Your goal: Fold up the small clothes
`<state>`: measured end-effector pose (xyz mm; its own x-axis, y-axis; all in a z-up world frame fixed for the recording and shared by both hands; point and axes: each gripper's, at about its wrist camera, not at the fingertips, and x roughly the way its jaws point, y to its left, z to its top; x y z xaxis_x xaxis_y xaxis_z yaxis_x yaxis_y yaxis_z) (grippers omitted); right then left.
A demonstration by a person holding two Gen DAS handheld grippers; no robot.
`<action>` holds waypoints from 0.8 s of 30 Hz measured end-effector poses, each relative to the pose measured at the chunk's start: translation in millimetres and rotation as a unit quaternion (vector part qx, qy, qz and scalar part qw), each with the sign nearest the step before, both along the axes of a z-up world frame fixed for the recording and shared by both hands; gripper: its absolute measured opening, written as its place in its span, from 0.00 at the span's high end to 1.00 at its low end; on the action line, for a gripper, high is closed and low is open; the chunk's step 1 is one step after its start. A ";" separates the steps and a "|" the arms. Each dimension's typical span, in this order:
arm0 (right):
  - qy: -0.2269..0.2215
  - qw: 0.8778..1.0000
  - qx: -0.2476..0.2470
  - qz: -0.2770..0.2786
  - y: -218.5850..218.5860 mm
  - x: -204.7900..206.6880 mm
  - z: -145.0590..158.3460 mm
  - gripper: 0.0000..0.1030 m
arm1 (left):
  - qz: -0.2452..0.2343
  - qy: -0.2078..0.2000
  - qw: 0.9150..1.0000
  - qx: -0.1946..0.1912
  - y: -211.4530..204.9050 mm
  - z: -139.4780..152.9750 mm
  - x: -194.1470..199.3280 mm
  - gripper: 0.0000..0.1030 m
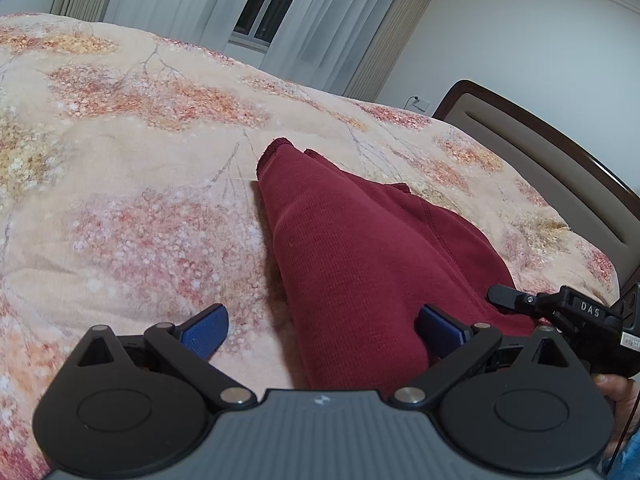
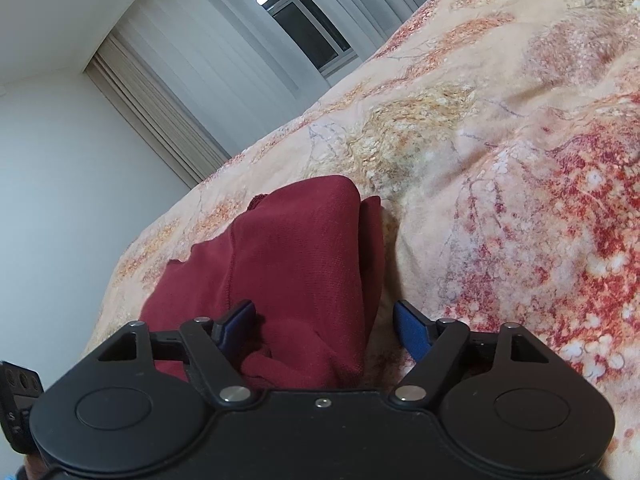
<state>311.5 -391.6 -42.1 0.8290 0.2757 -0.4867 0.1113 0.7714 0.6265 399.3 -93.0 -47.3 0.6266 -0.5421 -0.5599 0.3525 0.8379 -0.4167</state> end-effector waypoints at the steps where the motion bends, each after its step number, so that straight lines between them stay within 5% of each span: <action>1: 0.003 1.000 0.015 0.001 -3.6 0.8 0.1 0.25 | 0.000 0.002 1.000 -0.001 0.3 0.5 0.1 0.01; 4: 0.006 0.997 0.074 0.002 -15.3 5.0 0.1 0.29 | -0.003 0.007 1.000 -0.005 1.8 1.2 0.8 0.01; 8: 0.031 0.995 0.094 -0.013 -25.3 9.5 -3.9 0.60 | -0.004 0.016 1.000 -0.013 4.8 3.5 2.6 0.01; 12: 0.027 0.995 0.093 -0.012 -25.2 4.1 -8.9 0.63 | -0.003 0.024 1.000 -0.019 6.6 7.7 1.2 0.02; 16: 0.026 0.997 0.065 -0.017 -16.2 2.6 -4.5 0.66 | -0.004 0.042 0.999 -0.019 5.4 13.1 1.4 0.14; 20: 0.019 0.999 0.023 -0.019 -3.5 3.6 3.5 0.72 | -0.012 0.064 0.997 -0.032 2.4 16.9 2.5 0.42; 24: 0.008 1.000 -0.004 -0.017 4.9 3.8 9.8 0.81 | 0.001 0.070 0.997 -0.019 -3.5 24.3 0.6 0.56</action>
